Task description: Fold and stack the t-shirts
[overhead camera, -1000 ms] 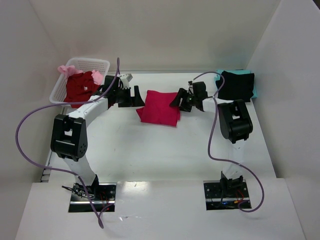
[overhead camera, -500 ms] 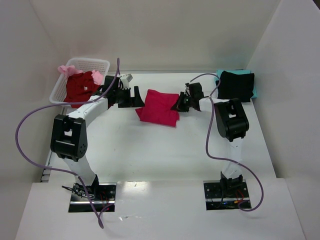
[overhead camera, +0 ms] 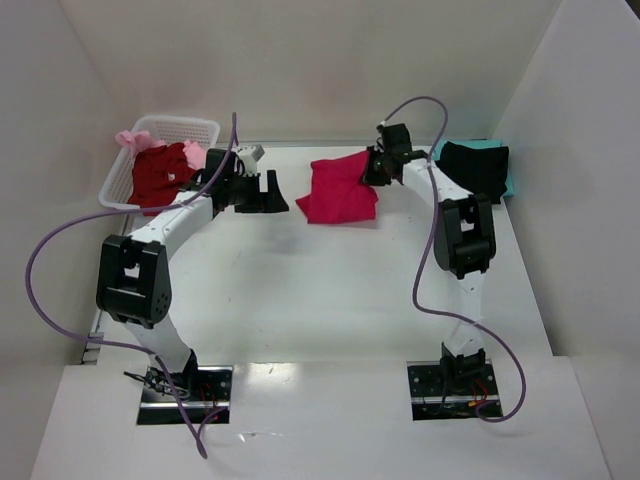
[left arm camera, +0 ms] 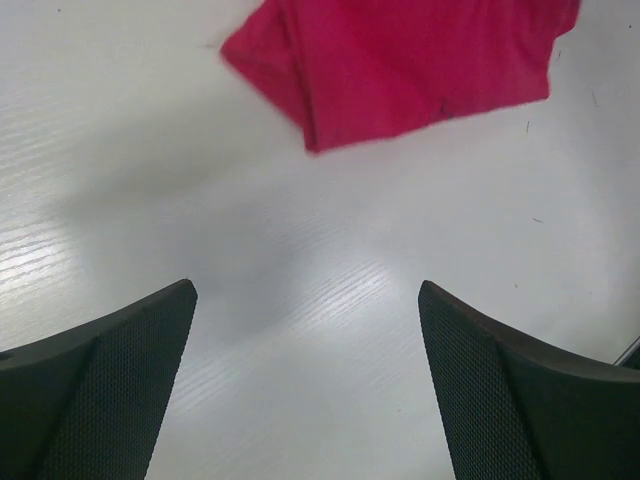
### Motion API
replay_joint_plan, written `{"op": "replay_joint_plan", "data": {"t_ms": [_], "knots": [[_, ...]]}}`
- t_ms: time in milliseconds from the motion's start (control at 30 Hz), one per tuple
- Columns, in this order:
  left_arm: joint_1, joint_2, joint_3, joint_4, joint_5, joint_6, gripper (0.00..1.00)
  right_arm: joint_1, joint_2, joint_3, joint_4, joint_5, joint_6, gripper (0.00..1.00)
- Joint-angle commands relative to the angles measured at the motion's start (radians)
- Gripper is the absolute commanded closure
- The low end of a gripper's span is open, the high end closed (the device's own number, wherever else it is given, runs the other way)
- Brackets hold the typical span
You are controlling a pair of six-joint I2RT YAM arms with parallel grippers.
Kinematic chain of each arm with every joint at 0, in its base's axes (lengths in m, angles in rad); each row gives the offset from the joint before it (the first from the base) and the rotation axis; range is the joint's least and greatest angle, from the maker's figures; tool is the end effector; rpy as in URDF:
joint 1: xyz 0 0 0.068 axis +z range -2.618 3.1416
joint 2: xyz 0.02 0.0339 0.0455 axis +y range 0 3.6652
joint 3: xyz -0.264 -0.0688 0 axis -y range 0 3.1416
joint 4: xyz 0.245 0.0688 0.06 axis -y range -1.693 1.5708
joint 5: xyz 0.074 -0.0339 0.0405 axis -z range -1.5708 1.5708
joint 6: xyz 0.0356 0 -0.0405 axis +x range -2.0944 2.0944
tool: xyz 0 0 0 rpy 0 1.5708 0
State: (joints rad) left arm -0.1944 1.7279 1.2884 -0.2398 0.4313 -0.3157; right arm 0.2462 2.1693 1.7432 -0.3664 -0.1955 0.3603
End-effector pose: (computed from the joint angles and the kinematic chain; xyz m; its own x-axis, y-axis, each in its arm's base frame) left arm 0.3810 -0.0902 0.2575 -0.7395 -0.1419 -0.6580 0.2788 0.8252 -0.4912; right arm 0.4765 0.1269 0.2074 -0.7772 0.1613 -0.6082 -0.1040 0.9204 0.3770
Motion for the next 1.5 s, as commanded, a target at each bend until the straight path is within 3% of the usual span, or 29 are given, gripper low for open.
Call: {"op": "replay_joint_plan", "data": {"t_ms": [0,433,633,900,1233,1467], "knots": [[-0.004,-0.045,-0.014,0.013,0.018,0.032,0.00,-0.073,0.041,0.111,-0.137,0.093,-0.115,1.00],[-0.004,-0.054,-0.014,-0.006,0.040,0.041,0.00,-0.235,0.106,0.350,-0.293,0.128,-0.299,1.00],[-0.004,-0.045,-0.014,-0.050,0.040,0.061,0.00,-0.236,0.130,0.433,-0.351,0.289,-0.350,1.00],[-0.004,0.008,0.029,-0.093,0.060,0.061,0.00,-0.245,0.095,0.446,-0.351,0.433,-0.386,1.00],[-0.004,0.045,0.068,-0.131,0.087,0.061,0.00,-0.326,0.066,0.489,-0.351,0.427,-0.454,1.00],[-0.004,0.055,0.088,-0.142,0.087,0.032,0.00,-0.360,0.075,0.510,-0.312,0.519,-0.394,1.00]]}}
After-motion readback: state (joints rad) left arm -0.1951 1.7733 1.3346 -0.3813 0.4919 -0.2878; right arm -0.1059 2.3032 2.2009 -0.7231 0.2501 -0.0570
